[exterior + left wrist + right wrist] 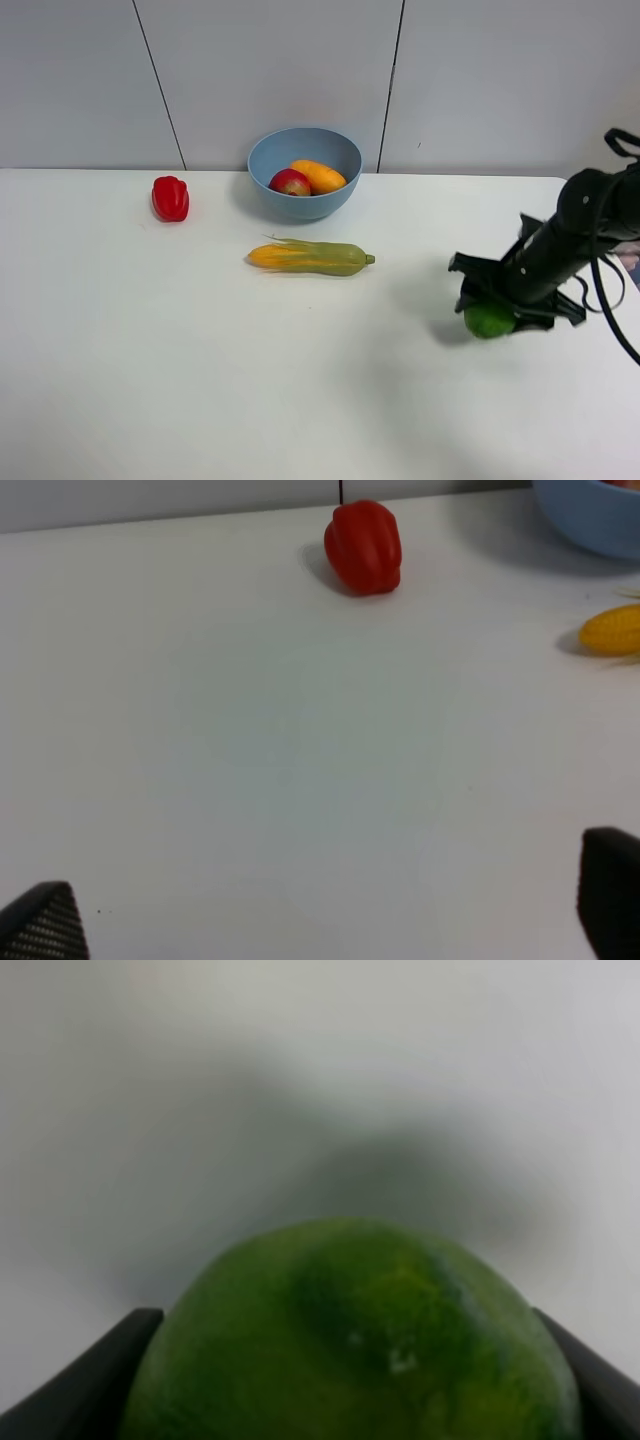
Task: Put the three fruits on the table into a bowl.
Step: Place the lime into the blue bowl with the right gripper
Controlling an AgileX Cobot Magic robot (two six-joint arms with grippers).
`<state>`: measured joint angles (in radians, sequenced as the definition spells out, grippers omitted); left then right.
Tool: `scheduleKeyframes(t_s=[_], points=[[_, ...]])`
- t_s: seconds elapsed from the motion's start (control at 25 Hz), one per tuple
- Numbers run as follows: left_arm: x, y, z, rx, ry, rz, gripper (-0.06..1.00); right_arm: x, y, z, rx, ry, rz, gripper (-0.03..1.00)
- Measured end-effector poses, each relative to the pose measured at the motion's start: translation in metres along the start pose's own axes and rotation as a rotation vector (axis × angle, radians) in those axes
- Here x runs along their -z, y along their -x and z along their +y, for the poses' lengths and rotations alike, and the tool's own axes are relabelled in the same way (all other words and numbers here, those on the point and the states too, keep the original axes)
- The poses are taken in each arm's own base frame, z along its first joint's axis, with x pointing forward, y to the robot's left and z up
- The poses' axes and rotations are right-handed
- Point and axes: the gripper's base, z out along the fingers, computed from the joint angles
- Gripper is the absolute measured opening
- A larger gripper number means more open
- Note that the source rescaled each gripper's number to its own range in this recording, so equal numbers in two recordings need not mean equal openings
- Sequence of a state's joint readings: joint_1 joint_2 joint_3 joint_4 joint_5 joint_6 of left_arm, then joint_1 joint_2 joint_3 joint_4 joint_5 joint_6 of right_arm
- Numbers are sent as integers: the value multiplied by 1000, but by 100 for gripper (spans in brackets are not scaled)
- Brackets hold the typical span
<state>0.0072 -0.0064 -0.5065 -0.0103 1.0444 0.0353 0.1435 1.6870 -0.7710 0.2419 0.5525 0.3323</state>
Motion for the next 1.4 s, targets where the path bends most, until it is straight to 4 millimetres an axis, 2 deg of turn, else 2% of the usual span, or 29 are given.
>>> scheduleKeyframes(t_s=[0.12,0.16,0.24,0.36,0.52,0.6,0.64,0.8,0.92,0.96,1.0,1.04,1.08,1.16,1.28,1.4], points=[[0,0,0,0,0,0,100,33,12,45,373,106,-209,3],[0,0,0,0,0,0,100,55,17,83,580,176,-375,3],[0,0,0,-1,0,0,100,75,26,119,682,251,-556,3],[0,0,0,-1,0,0,100,84,45,162,710,335,-737,3],[0,0,0,-1,0,0,100,56,74,211,712,380,-789,3],[0,0,0,-1,0,0,100,30,87,233,731,379,-775,3],[0,0,0,-1,0,0,100,30,87,233,731,379,-775,3],[0,0,0,0,0,0,100,-8,106,268,769,376,-709,3],[0,0,0,0,0,0,100,-31,108,281,824,344,-643,3],[0,0,0,0,0,0,100,-33,110,284,837,340,-642,9],[0,0,0,0,0,0,100,-34,110,286,842,340,-640,29],[0,0,0,0,0,0,100,-34,110,288,846,341,-644,55],[0,0,0,0,0,0,100,-32,110,290,849,343,-649,74],[0,0,0,0,0,0,100,-25,109,290,853,339,-632,93],[0,0,0,-1,0,0,100,-8,102,285,871,307,-521,98],[0,0,0,-1,0,1,100,28,87,274,897,264,-365,99]])
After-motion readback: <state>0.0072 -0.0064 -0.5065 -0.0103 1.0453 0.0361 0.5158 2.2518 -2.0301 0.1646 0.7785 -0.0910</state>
